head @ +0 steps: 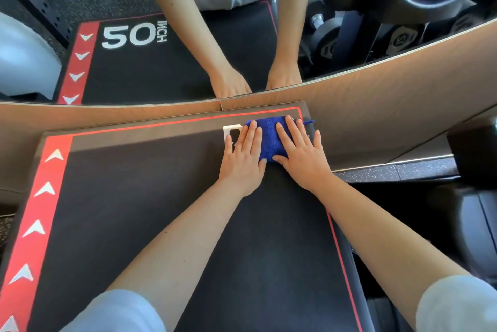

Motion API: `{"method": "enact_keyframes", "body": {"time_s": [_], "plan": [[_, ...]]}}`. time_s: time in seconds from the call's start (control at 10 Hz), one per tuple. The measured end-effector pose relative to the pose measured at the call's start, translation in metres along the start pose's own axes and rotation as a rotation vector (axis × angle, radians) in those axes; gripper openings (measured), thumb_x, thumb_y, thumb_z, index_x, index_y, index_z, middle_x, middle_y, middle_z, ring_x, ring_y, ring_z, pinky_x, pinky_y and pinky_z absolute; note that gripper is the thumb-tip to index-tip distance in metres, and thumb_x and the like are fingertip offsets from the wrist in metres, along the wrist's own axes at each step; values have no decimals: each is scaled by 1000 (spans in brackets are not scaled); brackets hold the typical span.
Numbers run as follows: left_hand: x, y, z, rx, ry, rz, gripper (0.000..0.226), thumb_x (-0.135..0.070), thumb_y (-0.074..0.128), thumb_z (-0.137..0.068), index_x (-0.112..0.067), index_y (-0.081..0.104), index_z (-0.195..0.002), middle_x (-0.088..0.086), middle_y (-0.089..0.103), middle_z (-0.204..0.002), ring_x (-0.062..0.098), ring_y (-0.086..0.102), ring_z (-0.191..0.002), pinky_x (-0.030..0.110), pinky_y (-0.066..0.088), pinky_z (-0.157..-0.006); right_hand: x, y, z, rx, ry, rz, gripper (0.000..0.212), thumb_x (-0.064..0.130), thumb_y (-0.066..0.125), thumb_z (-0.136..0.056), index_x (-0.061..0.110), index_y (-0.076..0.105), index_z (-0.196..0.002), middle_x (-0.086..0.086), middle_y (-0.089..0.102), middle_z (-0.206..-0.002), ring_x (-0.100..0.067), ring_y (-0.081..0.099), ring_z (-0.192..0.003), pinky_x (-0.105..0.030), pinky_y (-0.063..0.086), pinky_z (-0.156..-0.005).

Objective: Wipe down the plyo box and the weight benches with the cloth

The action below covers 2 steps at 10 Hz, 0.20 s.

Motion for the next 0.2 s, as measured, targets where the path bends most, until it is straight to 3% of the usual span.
{"method": "enact_keyframes", "body": {"time_s": [0.2], "plan": [[1, -12, 15, -12, -79, 160, 66, -41, 28, -98, -20, -12, -147, 11, -14, -155, 28, -11, -141, 48, 1, -112, 10, -16, 15, 3, 14, -28, 65, 47, 35, -98, 20, 6, -150, -5, 0, -158, -26, -4, -145, -52, 2, -114]]}}
Point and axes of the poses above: each hand's wrist, its own z-axis away from the middle knuckle, its own y-axis out of the palm, x = y × z, the point moved 3 cm from there along -z, towards the middle knuckle
